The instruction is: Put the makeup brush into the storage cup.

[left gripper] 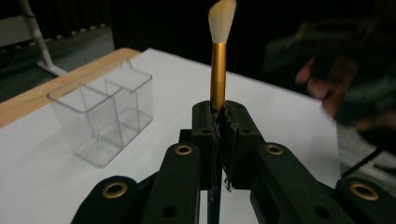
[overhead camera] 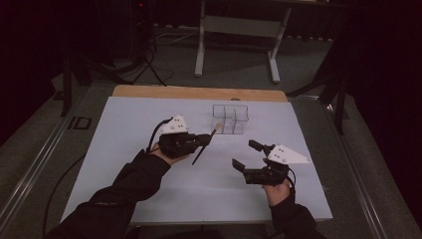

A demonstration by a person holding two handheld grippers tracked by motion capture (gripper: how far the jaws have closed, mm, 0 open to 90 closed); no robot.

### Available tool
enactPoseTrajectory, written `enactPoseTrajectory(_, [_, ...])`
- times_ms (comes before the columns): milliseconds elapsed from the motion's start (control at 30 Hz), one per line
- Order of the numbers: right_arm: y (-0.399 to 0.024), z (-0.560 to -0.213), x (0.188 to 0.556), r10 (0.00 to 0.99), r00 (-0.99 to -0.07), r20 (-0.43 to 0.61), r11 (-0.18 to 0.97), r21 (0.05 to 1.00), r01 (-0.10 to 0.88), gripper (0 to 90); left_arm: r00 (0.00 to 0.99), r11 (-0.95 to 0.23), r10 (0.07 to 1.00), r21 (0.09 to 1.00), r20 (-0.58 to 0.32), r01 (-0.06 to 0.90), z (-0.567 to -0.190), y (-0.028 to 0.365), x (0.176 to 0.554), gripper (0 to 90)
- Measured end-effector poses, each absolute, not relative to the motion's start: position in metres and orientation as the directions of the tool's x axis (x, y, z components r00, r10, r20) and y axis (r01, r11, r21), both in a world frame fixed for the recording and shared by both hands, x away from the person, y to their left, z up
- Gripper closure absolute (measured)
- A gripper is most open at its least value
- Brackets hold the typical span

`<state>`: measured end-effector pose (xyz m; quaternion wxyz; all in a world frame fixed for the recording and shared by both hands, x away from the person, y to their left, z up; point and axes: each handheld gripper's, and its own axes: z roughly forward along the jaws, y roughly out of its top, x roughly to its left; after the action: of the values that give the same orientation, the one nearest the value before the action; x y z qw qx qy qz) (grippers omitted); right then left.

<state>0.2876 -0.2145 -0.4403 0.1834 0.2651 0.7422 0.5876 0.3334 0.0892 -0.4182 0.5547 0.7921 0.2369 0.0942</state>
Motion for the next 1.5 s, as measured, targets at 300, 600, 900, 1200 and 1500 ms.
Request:
enactPoseTrajectory(300, [-0.186, -0.45, 0.299, 0.571, -0.81, 0.134, 0.169, 0.946, 0.275, 12.8, 0.861, -0.205, 0.493, 0.945, -0.125, 0.254, -0.412, 0.077, 0.33, 84.0])
enactPoseTrajectory(600, [-0.17, -0.456, 0.299, 0.564, -0.809, 0.166, 0.189, 0.928, 0.322, 12.9, 0.856, -0.138, 0.498, 0.962, -0.14, 0.237, -0.409, 0.073, 0.326, 84.0])
enactPoseTrajectory(900, [-0.161, -0.46, 0.297, 0.547, -0.796, 0.258, 0.169, 0.898, 0.407, 46.9, 0.862, -0.082, 0.478, 0.968, -0.171, 0.238, -0.406, 0.058, 0.319, 84.0])
enactPoseTrajectory(1200, [-0.166, -0.462, 0.301, 0.552, -0.79, 0.269, 0.194, 0.879, 0.435, 78.1, 0.867, -0.082, 0.467, 0.968, -0.172, 0.236, -0.406, 0.049, 0.316, 84.0])
enactPoseTrajectory(1500, [-0.167, -0.463, 0.303, 0.555, -0.789, 0.265, 0.224, 0.865, 0.448, 85.9, 0.873, -0.094, 0.456, 0.966, -0.174, 0.242, -0.41, 0.048, 0.321, 83.4])
